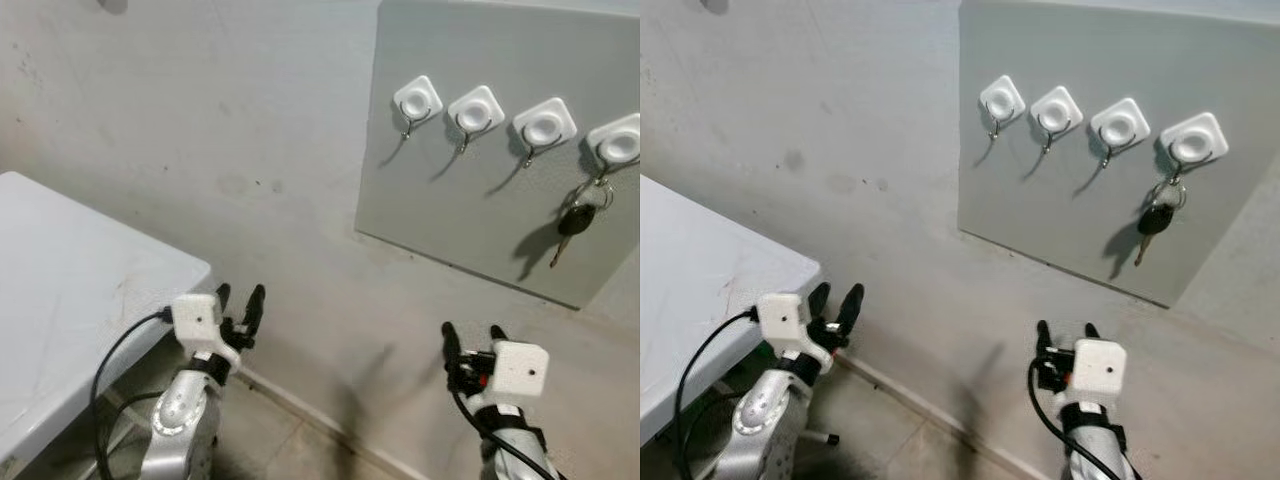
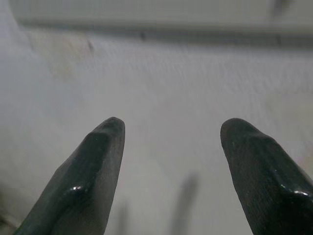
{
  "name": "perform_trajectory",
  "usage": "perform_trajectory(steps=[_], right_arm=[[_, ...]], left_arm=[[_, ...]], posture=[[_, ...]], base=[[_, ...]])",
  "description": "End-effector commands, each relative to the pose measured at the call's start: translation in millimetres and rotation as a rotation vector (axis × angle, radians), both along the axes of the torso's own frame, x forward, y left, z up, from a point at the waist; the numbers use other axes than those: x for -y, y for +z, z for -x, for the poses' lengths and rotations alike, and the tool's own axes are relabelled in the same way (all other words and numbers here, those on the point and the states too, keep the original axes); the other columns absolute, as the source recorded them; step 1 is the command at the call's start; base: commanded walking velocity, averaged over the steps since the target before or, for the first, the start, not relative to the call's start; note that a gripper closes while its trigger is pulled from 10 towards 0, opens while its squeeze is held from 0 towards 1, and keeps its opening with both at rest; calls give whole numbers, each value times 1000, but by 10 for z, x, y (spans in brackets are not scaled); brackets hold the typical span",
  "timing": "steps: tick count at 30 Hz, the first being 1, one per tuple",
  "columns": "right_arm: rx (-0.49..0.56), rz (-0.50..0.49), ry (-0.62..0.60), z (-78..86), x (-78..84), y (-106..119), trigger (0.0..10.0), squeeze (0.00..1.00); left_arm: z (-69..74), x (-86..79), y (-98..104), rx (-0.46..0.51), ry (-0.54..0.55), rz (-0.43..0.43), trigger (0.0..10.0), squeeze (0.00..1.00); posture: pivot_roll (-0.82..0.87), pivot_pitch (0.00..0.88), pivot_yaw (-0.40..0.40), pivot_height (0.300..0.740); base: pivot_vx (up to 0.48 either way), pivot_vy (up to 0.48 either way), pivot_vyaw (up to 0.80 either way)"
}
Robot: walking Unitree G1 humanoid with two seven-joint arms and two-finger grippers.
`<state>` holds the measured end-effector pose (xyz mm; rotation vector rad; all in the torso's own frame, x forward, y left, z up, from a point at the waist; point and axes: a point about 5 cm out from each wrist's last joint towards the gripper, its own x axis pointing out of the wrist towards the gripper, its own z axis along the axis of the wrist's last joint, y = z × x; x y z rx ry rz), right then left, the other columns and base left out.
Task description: Hang keys on a hook
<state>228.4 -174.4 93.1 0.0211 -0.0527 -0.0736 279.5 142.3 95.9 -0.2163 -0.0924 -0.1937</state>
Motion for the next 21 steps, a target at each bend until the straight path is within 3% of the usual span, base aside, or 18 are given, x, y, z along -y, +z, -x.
perform_trajectory(steps=[1,21], right_arm=[[31,2,-6,-33,22,85,10000,0],[48,-9,26,-92,-56,134,10000,0]], left_arm=[[8,27,42,13,-5,3,10000,0],[29,52,66,14,-1,7,10000,0]], posture=[[-104,0,26,740],[-95,0,20,740]], base=[[0,0,800],[0,0,800]])
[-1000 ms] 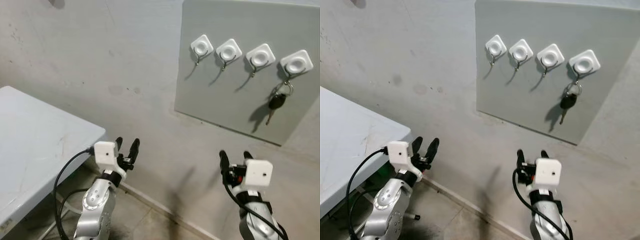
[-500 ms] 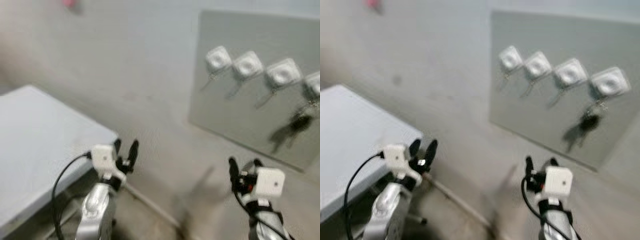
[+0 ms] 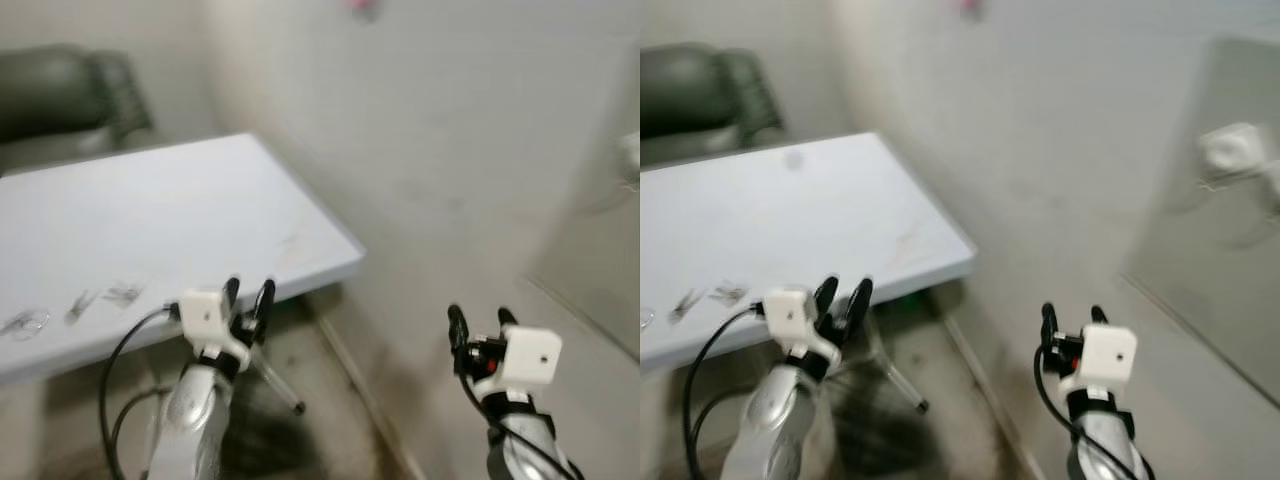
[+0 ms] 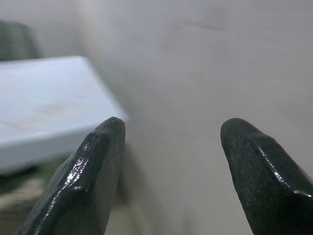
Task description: Hang keys on a hook
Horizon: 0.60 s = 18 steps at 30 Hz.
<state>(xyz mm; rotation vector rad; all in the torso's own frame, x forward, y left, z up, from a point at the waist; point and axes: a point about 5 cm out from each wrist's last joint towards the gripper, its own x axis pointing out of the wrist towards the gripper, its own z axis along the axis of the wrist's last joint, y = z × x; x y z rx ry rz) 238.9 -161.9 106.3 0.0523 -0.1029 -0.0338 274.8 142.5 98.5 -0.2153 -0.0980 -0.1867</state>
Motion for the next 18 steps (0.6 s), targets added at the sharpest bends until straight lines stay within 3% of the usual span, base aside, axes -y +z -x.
perform_trajectory(steps=[1,12,15,18], right_arm=[[-3,20,-13,11,68,3,10000,0],[15,25,9,-84,49,71,10000,0],[20,49,31,-138,29,99,10000,0],[35,44,49,-165,26,135,10000,0]], left_arm=[[-19,53,40,8,-8,7,10000,0],[-85,114,77,7,-38,10,10000,0],[-153,152,121,19,-79,-15,10000,0],[-215,88,166,10,-57,19,10000,0]], posture=[[-95,0,20,740],[-85,0,6,740],[-84,0,5,740],[-91,0,12,740]], base=[[0,0,800],[0,0,800],[0,0,181],[0,0,152]])
